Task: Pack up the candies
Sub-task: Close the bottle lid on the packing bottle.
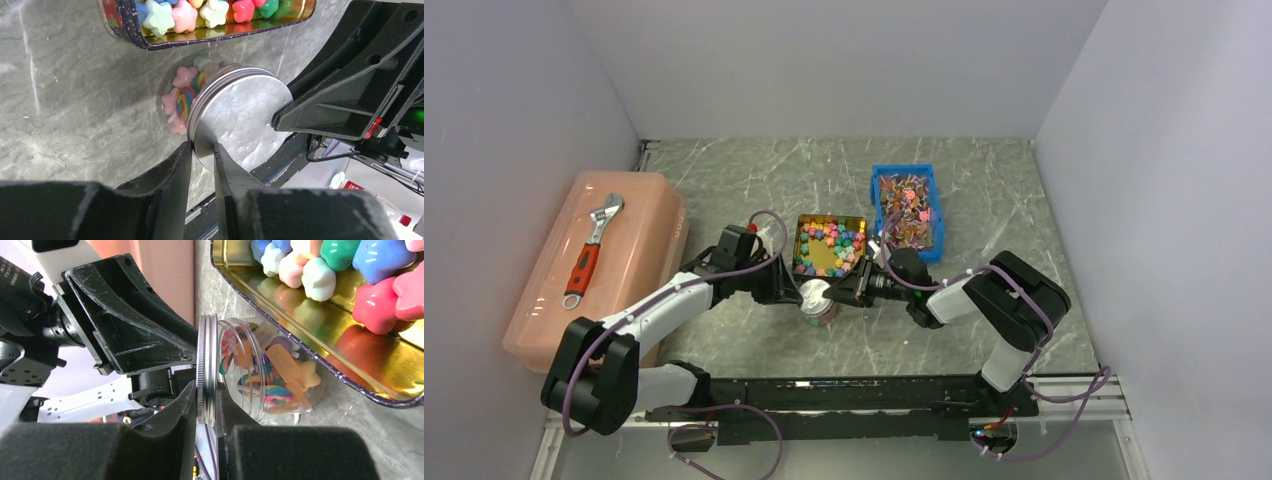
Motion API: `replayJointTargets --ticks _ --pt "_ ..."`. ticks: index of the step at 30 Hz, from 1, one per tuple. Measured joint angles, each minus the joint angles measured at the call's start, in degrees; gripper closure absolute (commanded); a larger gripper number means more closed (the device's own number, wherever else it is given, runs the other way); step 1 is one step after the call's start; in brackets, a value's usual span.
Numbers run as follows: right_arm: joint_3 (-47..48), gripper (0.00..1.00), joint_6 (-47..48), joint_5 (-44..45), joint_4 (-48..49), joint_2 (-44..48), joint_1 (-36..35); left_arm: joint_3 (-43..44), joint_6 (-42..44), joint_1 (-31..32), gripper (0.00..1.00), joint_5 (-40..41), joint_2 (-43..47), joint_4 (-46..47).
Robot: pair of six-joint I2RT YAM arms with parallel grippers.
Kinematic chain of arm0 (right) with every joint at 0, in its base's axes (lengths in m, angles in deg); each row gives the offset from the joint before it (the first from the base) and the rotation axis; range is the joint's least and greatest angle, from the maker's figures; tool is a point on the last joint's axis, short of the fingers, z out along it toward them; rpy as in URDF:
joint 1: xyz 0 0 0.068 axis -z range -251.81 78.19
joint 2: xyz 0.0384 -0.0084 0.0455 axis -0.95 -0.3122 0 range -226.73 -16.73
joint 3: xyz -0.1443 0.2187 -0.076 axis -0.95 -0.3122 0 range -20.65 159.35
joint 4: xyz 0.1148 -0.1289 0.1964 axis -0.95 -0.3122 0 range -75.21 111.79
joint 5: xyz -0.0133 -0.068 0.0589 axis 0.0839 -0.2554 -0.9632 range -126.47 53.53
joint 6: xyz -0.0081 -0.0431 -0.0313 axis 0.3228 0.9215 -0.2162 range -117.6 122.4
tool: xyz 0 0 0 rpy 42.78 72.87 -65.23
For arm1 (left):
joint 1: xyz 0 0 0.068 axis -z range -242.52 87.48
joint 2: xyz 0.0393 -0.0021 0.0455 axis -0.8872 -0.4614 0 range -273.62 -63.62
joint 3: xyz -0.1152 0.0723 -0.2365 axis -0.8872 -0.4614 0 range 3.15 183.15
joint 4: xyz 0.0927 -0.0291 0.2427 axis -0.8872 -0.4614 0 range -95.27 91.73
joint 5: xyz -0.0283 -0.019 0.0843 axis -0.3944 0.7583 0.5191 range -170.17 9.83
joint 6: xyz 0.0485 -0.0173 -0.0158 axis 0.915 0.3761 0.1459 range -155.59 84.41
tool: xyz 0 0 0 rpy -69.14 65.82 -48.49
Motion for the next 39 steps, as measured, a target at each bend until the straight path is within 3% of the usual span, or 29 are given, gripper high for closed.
replayJointTargets --ticks 11,24,39 --pt "-1.2 0.7 1.8 0.3 -2.9 3.5 0.6 1.0 0.0 0.0 0.73 -0.2 -0.6 0.2" --pt "-1.8 0.68 4.5 1.7 -8.3 7.4 0.9 1.0 0.0 0.0 0.74 -0.6 -0.7 0.5" --pt "-2.1 0.69 11.6 7.8 -22.8 18.4 1.0 1.7 0.0 0.2 0.75 -0.7 -2.6 1.3"
